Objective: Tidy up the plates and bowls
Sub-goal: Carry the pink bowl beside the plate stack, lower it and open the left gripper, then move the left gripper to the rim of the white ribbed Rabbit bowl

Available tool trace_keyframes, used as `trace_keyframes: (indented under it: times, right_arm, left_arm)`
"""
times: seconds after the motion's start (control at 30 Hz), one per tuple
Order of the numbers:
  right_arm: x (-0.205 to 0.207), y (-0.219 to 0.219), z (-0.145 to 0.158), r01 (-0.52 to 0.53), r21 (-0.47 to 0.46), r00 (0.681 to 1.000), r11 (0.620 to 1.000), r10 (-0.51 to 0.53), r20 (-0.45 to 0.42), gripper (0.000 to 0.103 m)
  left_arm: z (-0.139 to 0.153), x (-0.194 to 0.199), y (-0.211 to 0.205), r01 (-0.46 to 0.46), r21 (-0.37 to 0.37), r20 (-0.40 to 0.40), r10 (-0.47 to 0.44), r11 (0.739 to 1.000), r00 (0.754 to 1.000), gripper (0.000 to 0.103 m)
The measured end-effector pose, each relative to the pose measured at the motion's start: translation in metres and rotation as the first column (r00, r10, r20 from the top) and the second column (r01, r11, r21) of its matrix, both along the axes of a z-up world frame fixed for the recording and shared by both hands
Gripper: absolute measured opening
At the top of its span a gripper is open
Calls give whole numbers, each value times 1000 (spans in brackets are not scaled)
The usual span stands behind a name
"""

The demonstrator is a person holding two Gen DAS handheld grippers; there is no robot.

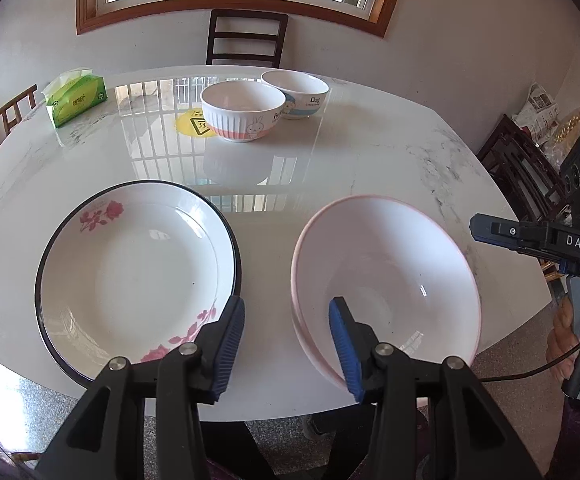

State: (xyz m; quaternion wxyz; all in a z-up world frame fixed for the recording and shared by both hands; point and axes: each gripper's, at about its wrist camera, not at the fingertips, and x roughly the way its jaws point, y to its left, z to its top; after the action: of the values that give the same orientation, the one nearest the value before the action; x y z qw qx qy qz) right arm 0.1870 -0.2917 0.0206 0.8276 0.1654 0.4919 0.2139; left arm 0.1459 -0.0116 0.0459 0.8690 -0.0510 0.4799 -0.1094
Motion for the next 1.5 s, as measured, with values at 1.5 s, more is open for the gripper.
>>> trace_keyframes:
  times: [1.5]
  right_arm:
    - [204,80,-15,-258,3,966,966,258,-31,35]
  left_arm:
    - [3,214,66,-114,-133,-56,107,985,993,53]
